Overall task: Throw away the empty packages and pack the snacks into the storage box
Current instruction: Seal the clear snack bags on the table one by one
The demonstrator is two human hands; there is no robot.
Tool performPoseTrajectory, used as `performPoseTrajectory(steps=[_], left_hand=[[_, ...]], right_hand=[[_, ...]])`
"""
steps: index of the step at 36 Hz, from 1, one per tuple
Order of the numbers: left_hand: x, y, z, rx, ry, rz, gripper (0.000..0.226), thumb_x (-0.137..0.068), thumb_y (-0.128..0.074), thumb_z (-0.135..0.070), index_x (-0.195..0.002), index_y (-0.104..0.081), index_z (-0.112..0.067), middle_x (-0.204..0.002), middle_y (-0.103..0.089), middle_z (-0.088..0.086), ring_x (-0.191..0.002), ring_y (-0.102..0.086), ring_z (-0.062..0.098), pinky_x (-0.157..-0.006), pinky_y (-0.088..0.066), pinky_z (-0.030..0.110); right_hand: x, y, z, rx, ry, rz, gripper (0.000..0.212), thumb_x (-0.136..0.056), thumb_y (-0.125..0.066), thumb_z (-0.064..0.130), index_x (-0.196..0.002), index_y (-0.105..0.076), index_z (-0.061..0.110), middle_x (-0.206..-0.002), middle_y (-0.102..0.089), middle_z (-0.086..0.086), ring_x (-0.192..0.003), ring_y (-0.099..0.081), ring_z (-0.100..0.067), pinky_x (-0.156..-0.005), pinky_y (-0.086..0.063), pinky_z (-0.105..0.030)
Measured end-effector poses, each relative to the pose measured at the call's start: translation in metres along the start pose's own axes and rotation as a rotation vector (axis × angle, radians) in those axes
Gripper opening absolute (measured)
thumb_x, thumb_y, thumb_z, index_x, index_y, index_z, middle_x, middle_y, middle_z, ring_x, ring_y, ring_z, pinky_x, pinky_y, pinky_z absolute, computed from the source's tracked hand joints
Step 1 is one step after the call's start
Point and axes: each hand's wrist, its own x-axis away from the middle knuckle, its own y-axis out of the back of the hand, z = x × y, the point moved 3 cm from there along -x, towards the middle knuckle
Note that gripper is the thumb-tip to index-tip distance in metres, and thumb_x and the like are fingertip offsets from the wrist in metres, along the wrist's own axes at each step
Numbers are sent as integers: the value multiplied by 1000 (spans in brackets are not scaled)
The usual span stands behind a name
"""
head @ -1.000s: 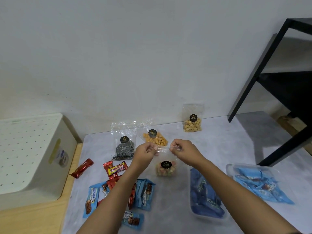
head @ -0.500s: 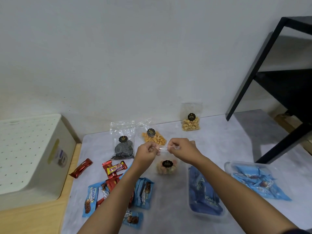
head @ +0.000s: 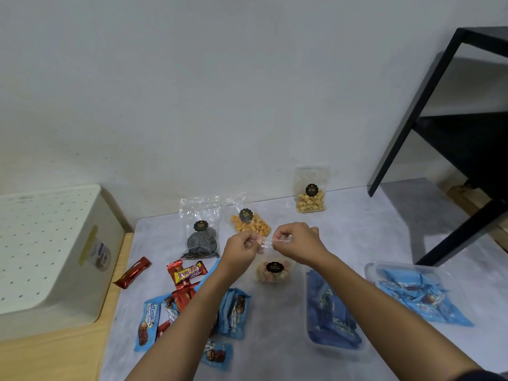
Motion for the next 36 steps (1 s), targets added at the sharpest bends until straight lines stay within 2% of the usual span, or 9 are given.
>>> performPoseTrajectory(steps=[6, 13, 19, 25, 29, 32, 36], left_hand=[[2, 0, -1, -3, -9, -9, 11, -91, -54, -5, -91, -63, 1, -69, -60, 2, -50, -54, -9, -55, -38, 4], [3, -5, -2, 29, 11, 20, 8, -91, -55, -8, -91, -63, -5, -70, -63, 3, -60, -60, -6, -62, -44, 6], [4, -6, -4, 48, 13, 39, 8, -91, -55, -9, -90, -62, -8, -69, -63, 0, -69, -61, 8, -63, -43, 7], [4, -6, -3, 57, 18, 42, 8, -91, -55, -9, -86, -61, -9, -68, -61, -1, -60, -59, -4, -63, -43, 7], [6, -9, -4, 82, 25, 74, 9, -91, -54, -7, -87, -62, -8, -69, -61, 1, -61, -59, -2, -66, -45, 9], [7, -9, -5, 121, 23, 95, 15, -90, -54, -3, -81, -62, -12, -67, -60, 2, -64, -60, 5, -67, -48, 12], [6, -4, -3, 130, 17, 89, 18, -89, -56, -4, -77, -62, -17, -67, -62, 2, -63, -61, 5, -70, -48, 17]], right_hand=[[0, 0, -2, -27, -9, 13, 12, -81, -58, 27, -75, -69, 25, -81, -68, 9, -83, -55, -7, -82, -24, -33], [2, 1, 2, -34, -10, 0, 13, -79, -59, 28, -72, -70, 25, -73, -65, 12, -81, -56, -7, -83, -27, -33], [2, 3, 2, -17, -5, 5, 12, -80, -59, 28, -74, -70, 25, -76, -67, 10, -83, -56, -9, -83, -27, -33], [3, 4, 1, -10, -29, -27, 16, -78, -61, 33, -73, -72, 23, -72, -67, 10, -79, -55, -6, -85, -29, -34], [1, 2, 0, 18, -30, -15, 17, -78, -60, 31, -71, -72, 21, -71, -68, 11, -79, -56, -7, -84, -28, -33], [1, 1, 1, 51, -19, -12, 17, -80, -59, 31, -73, -72, 22, -74, -67, 11, -83, -57, -9, -87, -29, -35], [-2, 1, -1, 26, -2, 62, 12, -81, -63, 34, -76, -71, 27, -80, -67, 13, -88, -57, -9, -88, -32, -36]])
